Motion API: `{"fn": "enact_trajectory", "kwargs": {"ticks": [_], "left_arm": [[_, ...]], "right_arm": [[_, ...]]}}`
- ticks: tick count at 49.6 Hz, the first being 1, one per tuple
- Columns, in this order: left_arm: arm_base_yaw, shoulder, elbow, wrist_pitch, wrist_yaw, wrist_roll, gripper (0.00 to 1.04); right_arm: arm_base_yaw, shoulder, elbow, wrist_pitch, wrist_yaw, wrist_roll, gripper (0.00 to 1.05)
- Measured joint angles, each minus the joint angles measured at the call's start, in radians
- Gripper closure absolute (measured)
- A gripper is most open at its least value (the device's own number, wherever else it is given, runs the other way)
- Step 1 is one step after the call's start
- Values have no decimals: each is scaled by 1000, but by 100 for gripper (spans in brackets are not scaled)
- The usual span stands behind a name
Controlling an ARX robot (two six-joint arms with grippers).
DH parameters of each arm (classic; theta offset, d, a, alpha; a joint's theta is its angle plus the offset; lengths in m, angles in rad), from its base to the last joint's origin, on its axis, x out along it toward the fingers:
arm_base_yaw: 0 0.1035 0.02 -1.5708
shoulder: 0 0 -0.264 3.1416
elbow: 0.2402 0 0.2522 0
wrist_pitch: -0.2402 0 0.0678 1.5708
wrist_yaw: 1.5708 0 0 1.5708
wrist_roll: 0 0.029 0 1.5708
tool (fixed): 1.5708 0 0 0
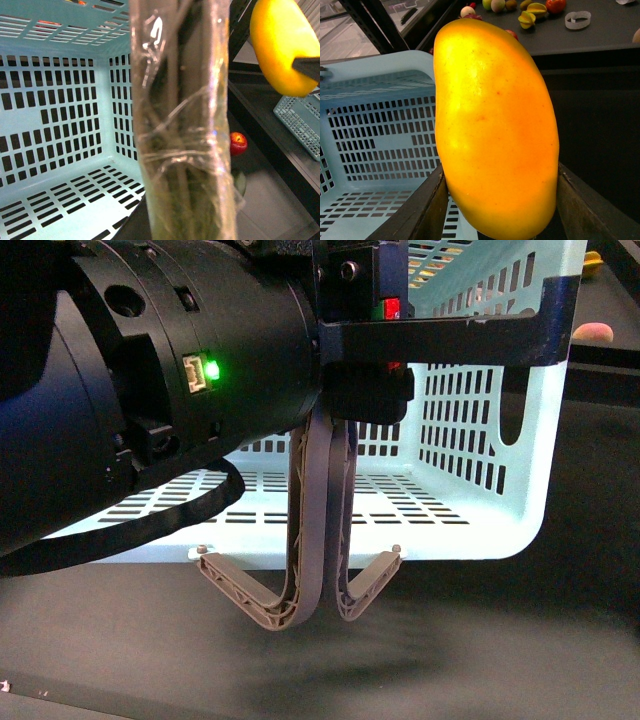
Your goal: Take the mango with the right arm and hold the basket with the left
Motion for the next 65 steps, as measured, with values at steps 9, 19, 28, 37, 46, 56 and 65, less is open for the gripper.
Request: {"fn": "enact_trajectory", "kwargs": {"ticks": [9,19,28,37,46,56,65], "left_arm": [[1,1,2,0,0,0,96],[-1,1,2,0,3,0,96],[0,1,2,0,1,1,96],[0,1,2,0,1,1,96],[0,1,2,0,2,1,96],[0,12,1,-2,-1,-5,96],[1,12,1,-2,-1,-2,96]], "right_arm": [[139,1,0,-8,-1,-4,50],[249,56,20,12,39,-8,50],[310,143,56,48,87,1,50],[338,183,73,100,122,5,35],[338,144,63,120,188,7,6],[311,-46,-38,138,366,-50,8],[287,-276,-149,39,459,-47,8]]}}
